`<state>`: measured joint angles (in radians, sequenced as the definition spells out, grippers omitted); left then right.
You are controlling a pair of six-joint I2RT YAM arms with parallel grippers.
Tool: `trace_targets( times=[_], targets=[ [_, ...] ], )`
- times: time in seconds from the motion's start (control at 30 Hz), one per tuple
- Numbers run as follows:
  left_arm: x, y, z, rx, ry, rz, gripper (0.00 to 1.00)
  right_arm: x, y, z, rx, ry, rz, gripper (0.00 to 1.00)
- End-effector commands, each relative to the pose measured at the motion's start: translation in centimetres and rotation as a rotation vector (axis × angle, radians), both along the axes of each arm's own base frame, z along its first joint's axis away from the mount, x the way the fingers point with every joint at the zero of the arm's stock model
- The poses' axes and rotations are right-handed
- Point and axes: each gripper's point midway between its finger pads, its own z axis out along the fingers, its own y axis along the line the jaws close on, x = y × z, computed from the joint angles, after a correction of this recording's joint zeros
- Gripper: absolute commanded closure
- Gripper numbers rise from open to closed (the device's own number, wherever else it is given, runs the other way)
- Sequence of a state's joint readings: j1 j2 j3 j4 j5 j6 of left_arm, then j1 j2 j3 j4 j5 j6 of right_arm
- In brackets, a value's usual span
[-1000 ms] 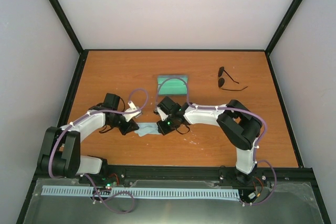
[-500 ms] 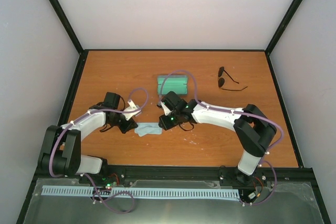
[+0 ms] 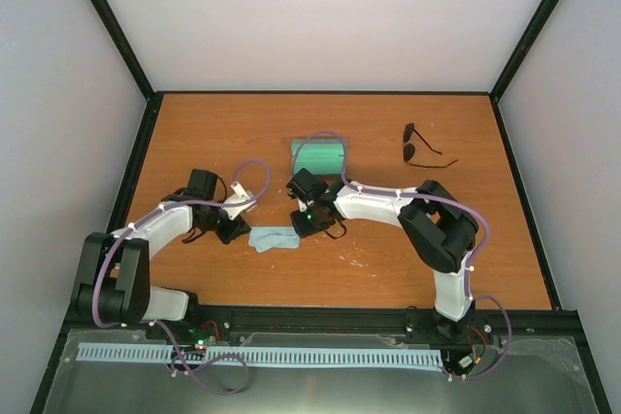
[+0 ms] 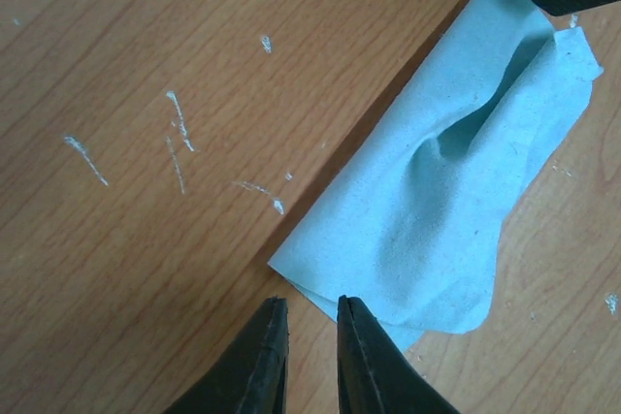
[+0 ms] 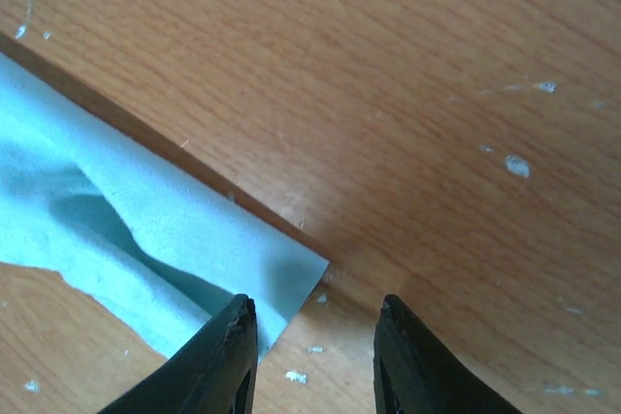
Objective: Organize the sunglasses
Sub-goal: Fold the glasses cleaning cloth at the center of the board.
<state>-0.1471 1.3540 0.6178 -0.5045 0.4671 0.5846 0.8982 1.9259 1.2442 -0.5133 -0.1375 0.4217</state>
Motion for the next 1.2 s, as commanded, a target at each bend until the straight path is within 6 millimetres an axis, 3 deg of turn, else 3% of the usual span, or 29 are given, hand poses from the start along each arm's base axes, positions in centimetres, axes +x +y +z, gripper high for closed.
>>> trace_targets(
  times=[0.0, 0.43, 0.83, 1.17],
  targets=[
    [1.3, 0.0, 0.6, -0.014, -0.036, 0.008, 0.84, 0.7, -0.1, -0.7, -0.021, 0.009, -0.034, 0.65],
    [1.7, -0.2, 0.7, -0.023, -0.048, 0.004, 0.83, 0.3, 0.5, -2.0, -0.031, 0.068, -0.041, 0.69],
    [1.2, -0.5, 0.6, -0.037, -0.044, -0.016, 0.83, 1.4, 0.0, -0.1, 0.022, 0.035, -0.092, 0.7],
    [1.3, -0.4, -0.3, -0.016, -0.017, -0.049, 0.68, 1.3, 0.1, -1.1, -0.008, 0.065, -0.088, 0.69]
  ],
)
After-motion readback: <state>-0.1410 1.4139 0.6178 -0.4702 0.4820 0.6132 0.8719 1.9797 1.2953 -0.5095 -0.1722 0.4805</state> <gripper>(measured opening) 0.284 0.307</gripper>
